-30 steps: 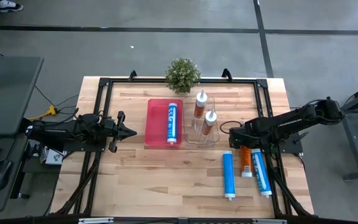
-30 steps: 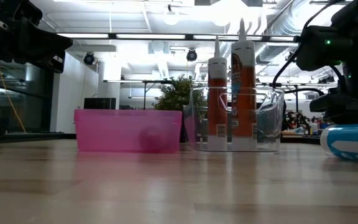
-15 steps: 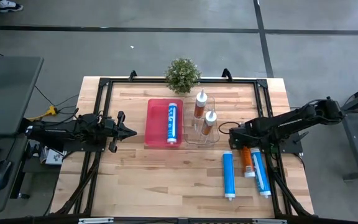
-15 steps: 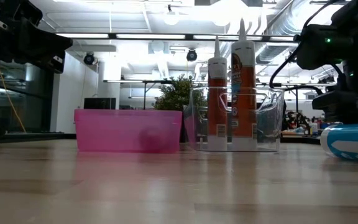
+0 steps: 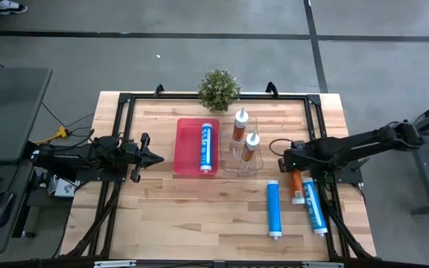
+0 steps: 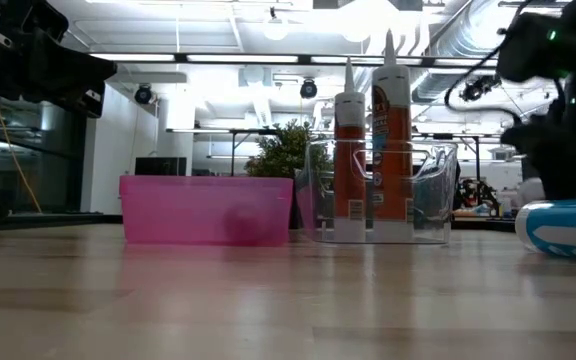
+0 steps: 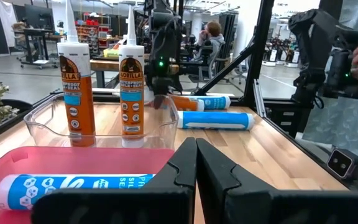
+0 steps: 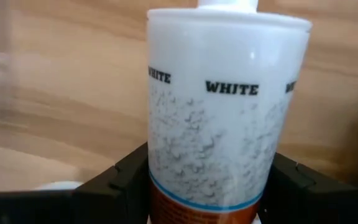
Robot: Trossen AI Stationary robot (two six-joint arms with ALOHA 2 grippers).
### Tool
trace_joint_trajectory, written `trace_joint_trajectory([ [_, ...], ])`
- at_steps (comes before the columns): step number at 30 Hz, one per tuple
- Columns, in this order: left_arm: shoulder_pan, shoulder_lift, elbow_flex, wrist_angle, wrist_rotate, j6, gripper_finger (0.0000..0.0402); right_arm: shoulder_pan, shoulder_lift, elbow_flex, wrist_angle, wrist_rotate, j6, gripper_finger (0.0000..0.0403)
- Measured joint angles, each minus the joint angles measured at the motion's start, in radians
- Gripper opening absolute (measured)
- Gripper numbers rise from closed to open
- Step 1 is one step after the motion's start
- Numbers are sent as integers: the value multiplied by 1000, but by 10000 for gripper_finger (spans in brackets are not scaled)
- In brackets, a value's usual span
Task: Pick & place silicon tubes, Sealant and Lysol wipes
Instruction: Put the orange sealant into the transparent bin
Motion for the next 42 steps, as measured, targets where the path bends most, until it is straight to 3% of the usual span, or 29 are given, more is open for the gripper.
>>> trace_joint_trajectory([
  [8,0,0,0,0,0,0,0,0,-193,25,-17,158,23,207],
  [15,0,0,0,0,0,0,0,0,-205,158,-112,392,-119,206],
  [24,0,0,0,0,0,0,0,47,-90,425,-197,696,-374,205],
  [31,0,0,0,0,0,0,0,194,36,598,-301,890,-379,204],
  [42,0,0,0,0,0,0,0,449,202,666,-204,1029,-371,203],
])
